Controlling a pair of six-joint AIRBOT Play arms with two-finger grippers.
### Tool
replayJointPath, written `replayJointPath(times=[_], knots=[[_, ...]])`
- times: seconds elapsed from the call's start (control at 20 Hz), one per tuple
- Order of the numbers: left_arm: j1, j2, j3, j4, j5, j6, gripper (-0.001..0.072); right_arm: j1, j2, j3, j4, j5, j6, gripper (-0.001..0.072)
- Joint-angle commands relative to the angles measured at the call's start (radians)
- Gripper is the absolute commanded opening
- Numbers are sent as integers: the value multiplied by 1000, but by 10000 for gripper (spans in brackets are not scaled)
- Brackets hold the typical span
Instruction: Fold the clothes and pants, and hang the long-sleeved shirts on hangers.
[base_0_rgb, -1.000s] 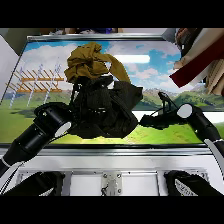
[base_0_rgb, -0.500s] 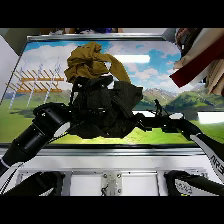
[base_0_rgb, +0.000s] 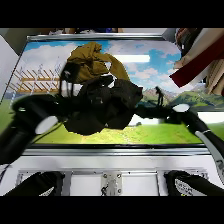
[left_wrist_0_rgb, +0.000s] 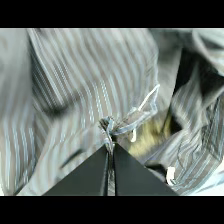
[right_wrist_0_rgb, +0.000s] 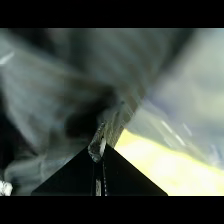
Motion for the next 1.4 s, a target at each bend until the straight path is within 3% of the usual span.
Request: replayJointPath(times=[0.0,0.05,0.15,0.35,0.45,0.6,0.7,0.85,0.95,1.1,1.2,1.35], knots=[[37,55,257,-30,14,13,18,-48,225,348,-436,194,284,21],[27,69,344,-69,36,14,18,-47,292,503,-557,256,357,21],[-27,90,504,-116,103,28,18,-47,382,791,-658,340,433,21],[-216,80,715,-109,234,55,18,-47,426,1205,-686,383,534,21],[-319,29,812,-27,230,115,17,-47,419,1276,-686,382,568,21],[-391,-57,924,223,172,92,17,-47,388,1275,-694,395,622,21],[-331,-98,911,320,89,36,17,-47,325,1275,-694,446,629,21],[-71,-130,757,252,-56,-21,18,-47,166,1271,-694,587,632,21],[132,-174,671,43,-138,-14,17,-46,62,1251,-695,646,632,21],[342,-224,537,-321,-168,104,18,11,-27,1199,-839,692,633,21],[370,-201,391,-365,-185,123,18,92,-26,1134,-995,759,665,21],[336,-87,90,-370,-187,124,18,226,36,945,-1075,785,710,21]])
